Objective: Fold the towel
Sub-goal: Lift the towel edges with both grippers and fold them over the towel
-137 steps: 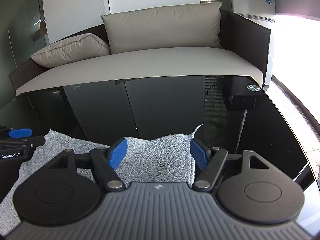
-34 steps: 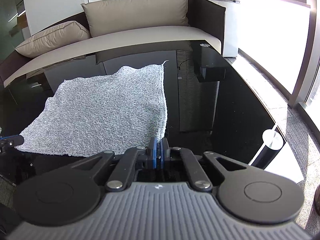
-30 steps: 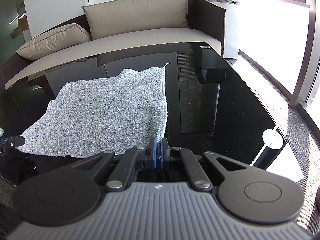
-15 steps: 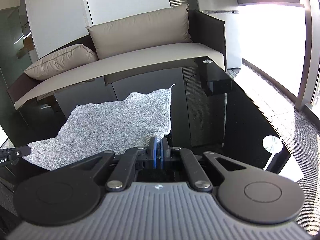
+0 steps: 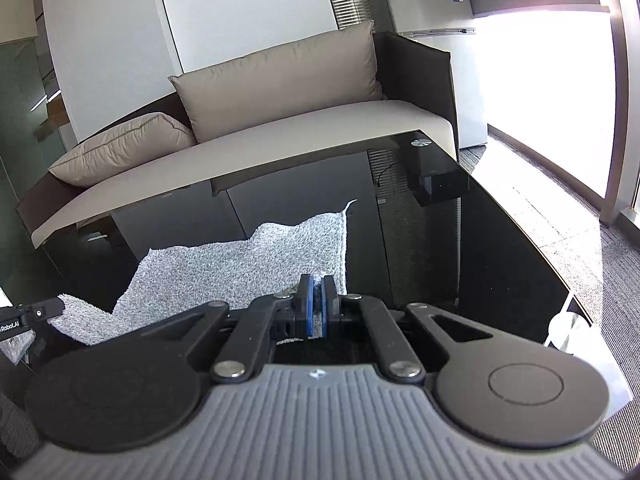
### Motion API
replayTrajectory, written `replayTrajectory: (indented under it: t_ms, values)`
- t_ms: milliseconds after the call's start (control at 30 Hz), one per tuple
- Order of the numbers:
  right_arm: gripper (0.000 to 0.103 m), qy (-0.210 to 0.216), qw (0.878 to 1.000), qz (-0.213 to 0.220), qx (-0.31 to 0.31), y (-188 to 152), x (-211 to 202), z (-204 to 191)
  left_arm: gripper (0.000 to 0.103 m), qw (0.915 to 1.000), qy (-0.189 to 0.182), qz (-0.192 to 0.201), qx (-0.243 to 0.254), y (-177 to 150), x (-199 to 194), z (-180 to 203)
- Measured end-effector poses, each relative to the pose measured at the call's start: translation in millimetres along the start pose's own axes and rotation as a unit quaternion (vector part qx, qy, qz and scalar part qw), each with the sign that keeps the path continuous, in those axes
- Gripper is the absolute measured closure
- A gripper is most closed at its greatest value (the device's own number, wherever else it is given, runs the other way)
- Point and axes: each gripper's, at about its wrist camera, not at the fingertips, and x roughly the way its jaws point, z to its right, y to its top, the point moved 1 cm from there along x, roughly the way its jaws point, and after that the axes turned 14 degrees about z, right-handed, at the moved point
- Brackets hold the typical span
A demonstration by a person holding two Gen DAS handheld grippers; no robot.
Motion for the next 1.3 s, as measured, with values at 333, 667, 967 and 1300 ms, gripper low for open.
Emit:
replayTrajectory:
  t_ms: [333,667,967,1300]
  values:
    - [0.1,-0.003,1.0,0.011,0.003,11.0,43.7,0.4,0.097,0.9999,0.007,0.004,-0.007,18.3,38.6,-4.7]
    - [0.1,-0.004,1.0,0.011,0.002,18.9,82.1,0.7,0.097,1.0,0.008,0.002,-0.005,27.2,74.0,-1.7]
    - [0.099,-0.006,1.0,-0.005,0.022,20.6,113.0,9.9,0.097,0.9998,0.012,-0.015,-0.005,27.8,106.8,-2.6]
    - [0.099,-0.008,0.999,-0.026,0.036,18.6,146.3,12.9,0.097,0.9991,0.021,-0.037,-0.007,26.7,132.9,-12.7]
